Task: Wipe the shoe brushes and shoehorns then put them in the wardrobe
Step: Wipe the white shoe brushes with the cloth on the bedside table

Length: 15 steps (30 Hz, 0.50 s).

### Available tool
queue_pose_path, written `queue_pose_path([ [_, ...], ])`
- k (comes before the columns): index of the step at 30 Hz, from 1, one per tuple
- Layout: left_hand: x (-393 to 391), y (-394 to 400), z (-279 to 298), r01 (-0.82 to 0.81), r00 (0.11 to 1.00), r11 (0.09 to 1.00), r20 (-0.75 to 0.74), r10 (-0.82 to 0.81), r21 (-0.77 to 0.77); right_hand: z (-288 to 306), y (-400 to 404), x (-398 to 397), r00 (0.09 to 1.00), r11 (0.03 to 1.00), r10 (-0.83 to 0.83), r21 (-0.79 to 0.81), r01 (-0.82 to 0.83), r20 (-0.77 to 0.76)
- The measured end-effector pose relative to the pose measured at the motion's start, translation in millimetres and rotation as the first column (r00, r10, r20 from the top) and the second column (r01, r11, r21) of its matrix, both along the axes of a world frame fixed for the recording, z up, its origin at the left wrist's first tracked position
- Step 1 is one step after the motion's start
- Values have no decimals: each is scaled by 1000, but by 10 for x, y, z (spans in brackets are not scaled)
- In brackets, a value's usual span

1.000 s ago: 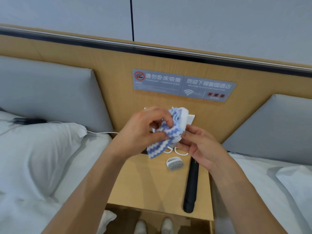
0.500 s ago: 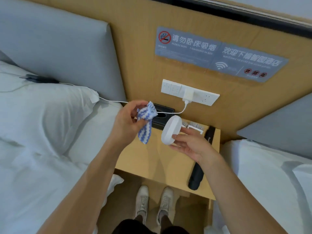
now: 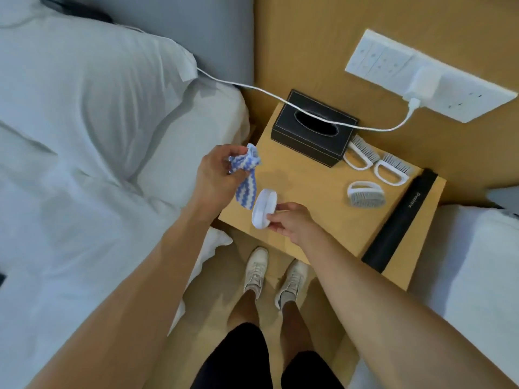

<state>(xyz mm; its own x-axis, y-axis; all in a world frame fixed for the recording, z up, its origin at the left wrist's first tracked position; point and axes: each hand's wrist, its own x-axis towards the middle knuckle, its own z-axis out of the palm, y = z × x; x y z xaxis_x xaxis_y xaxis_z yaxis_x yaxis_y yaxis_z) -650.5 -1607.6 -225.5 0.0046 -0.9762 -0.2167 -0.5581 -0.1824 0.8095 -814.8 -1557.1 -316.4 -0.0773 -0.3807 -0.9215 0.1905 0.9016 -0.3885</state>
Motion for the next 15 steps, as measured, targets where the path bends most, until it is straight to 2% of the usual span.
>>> queue_pose_path([
  [5,99,40,-402,-88,996,992,11,87,91,-543,-102,294,996,998,66,3,-66,-52],
  [8,128,32,-512,-92,996,992,10,92,87,-752,-152,436,959,982,182,-15,-190,-217],
  [10,144,15,-542,-94,996,992,9,94,82,-828,-155,498,928,974,209,-18,-226,-308],
  [15,142,-15,-541,-98,995,993,-9,99,72,-825,-154,494,906,972,219,-4,-236,-362],
])
